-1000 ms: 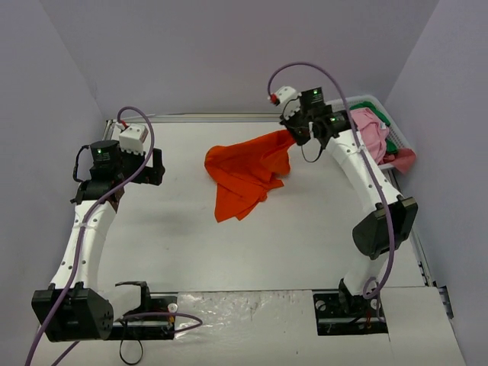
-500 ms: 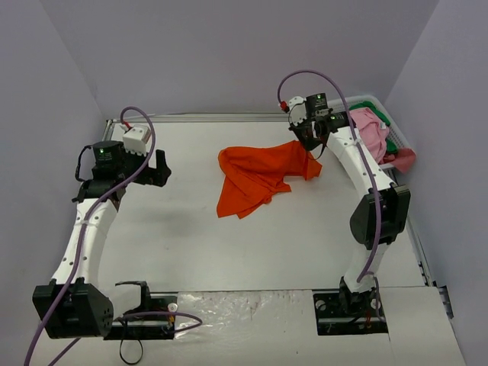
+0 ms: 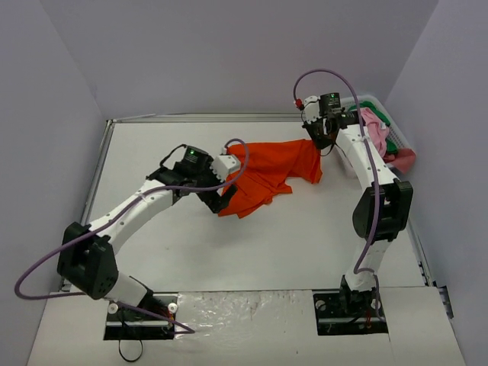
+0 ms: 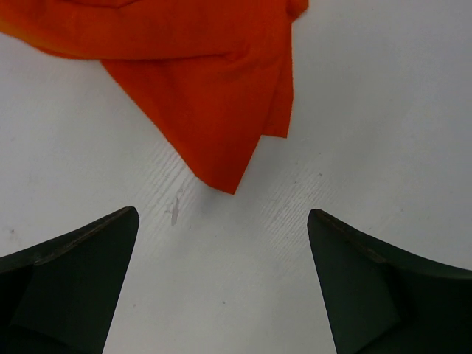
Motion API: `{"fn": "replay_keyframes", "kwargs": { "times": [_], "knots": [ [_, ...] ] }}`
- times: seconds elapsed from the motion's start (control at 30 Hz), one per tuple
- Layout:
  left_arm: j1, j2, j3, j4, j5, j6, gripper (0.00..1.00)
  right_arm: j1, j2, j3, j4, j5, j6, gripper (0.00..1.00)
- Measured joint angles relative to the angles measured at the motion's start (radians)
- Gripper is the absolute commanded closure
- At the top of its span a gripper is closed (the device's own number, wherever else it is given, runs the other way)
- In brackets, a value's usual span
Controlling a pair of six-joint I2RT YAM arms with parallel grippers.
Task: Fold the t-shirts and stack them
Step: Flatten out the tshirt
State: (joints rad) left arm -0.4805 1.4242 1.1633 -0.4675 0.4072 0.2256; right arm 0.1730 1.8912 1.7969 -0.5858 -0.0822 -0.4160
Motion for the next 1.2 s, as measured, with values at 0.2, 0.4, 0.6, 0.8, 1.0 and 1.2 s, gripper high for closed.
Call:
{"fn": "replay_keyframes", "kwargs": {
  "times": [0.2,0.4,0.6,0.8,1.0,1.2],
  "knots": [
    [-0.177,0.149,0.041,0.018,-0.13,0.058,0.14,-0.021,0.022,-0.012,0.002,-0.001,0.004,1.0],
    [-0.241,0.263,0.068,0.085,-0.254,0.067,0.2,-0.023,0.022,-0.022,0.002,0.0,0.005,1.0],
    [-0.261,0.359,0.124,0.164,-0.33,0.07,0.21,-0.024,0.022,-0.023,0.002,0.0,0.008,1.0],
    [-0.281,0.449,0.179,0.19,-0.349,0.069,0.24,-0.037,0.031,-0.023,0.003,-0.004,0.008,1.0],
    [-0.307,0.485,0.203,0.188,-0.336,0.068,0.28,-0.05,0.039,-0.031,0.007,-0.005,0.006,1.0],
    [-0.322,0.516,0.239,0.193,-0.367,0.066,0.28,-0.056,0.039,-0.052,0.016,-0.012,0.004,1.0]
  ]
}}
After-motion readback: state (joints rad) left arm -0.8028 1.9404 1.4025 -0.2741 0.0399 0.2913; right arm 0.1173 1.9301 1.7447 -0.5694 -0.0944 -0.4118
